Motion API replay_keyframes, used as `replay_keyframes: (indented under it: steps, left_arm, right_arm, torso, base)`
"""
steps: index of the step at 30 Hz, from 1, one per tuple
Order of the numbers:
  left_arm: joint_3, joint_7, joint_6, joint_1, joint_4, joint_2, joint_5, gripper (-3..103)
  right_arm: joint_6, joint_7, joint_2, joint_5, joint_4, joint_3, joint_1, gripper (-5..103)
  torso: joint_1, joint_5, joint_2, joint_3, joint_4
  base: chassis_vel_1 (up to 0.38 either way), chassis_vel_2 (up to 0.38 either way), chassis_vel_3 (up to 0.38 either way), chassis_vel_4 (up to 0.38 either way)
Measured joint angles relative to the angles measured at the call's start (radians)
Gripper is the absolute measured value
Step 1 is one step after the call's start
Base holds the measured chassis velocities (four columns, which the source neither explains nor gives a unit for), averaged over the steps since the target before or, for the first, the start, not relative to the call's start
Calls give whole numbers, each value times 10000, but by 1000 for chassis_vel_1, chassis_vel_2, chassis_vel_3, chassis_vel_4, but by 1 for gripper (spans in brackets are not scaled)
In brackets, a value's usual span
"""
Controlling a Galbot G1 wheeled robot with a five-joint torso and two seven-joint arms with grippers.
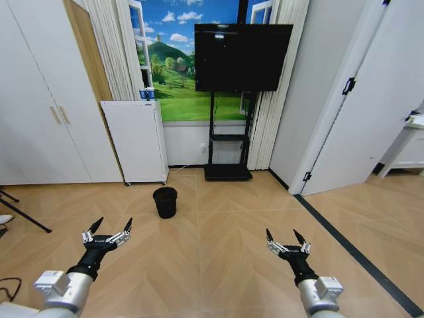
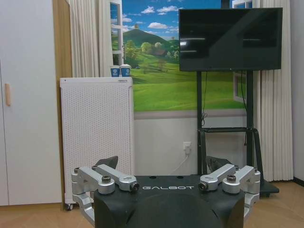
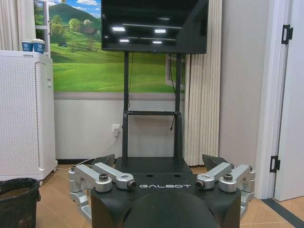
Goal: Pick up the trash bin and place the garbage on the floor into it.
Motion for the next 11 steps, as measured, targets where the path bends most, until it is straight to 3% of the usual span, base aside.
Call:
replay_keyframes:
  steps: [11]
  left_arm:
    - [0,0,0,0,0,0,0,100]
  right_arm:
    - [0,0,0,0,0,0,0,100]
  torso:
    - [0,0,0,0,0]
  base:
    - [0,0,0,0]
